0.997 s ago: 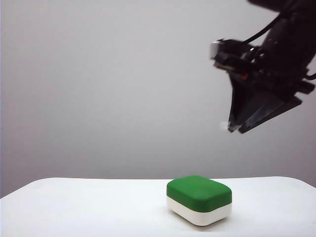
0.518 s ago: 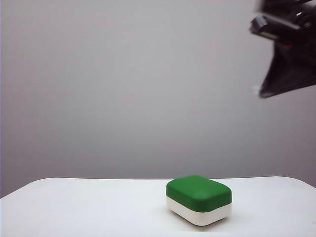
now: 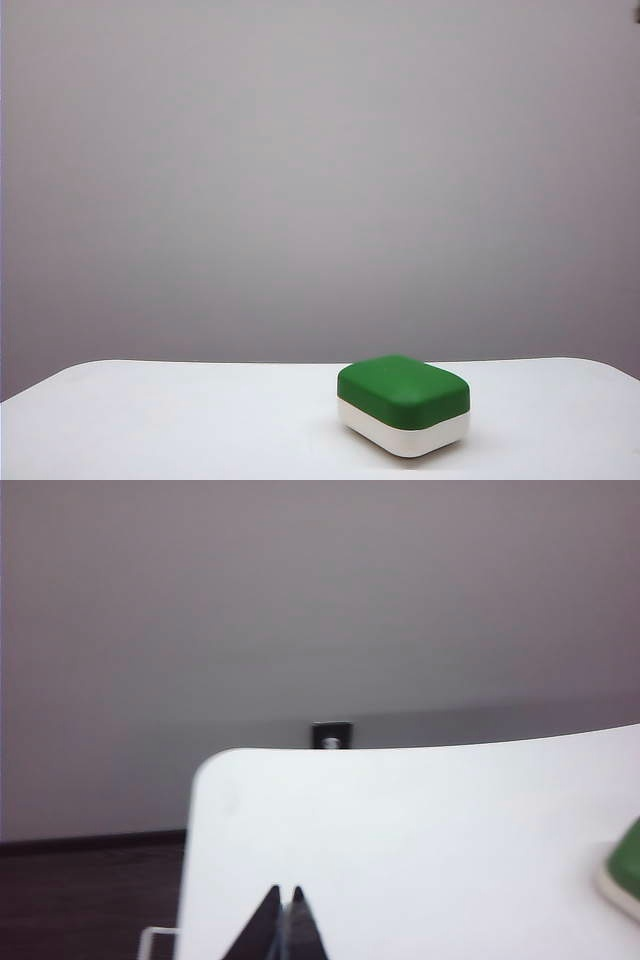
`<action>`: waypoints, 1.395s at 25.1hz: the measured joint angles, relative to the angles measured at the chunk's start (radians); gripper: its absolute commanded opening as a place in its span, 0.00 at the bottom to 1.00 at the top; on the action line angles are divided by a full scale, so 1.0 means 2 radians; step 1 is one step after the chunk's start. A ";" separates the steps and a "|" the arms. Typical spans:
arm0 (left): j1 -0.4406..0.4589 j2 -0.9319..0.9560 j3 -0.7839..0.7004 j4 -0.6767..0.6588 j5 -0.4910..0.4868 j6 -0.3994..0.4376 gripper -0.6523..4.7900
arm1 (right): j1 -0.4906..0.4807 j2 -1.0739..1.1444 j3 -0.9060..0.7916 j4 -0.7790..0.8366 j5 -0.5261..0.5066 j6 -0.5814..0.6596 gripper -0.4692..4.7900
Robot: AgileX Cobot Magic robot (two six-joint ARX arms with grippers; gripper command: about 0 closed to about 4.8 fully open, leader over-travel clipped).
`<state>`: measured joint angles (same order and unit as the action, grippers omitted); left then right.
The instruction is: Pick up the foam mahjong on the table and turn it over.
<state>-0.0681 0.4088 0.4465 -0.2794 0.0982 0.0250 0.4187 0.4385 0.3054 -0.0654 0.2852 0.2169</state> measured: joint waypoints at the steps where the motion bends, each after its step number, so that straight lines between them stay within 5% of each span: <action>1: 0.000 0.000 -0.006 0.006 0.006 -0.008 0.11 | -0.012 -0.014 -0.008 0.007 -0.003 -0.001 0.08; 10: 0.000 -0.058 -0.117 0.126 0.038 -0.032 0.11 | -0.071 -0.137 -0.102 0.043 -0.062 -0.012 0.09; 21: 0.000 -0.170 -0.170 0.133 0.038 -0.042 0.11 | -0.084 -0.220 -0.149 0.037 -0.062 -0.021 0.09; 35: 0.000 -0.204 -0.221 0.106 0.027 -0.043 0.11 | -0.200 -0.218 -0.149 -0.037 -0.141 -0.032 0.09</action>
<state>-0.0673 0.0013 0.0036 -0.0669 0.1532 -0.0608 0.0181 0.0021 0.0074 -0.1394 0.0029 0.1528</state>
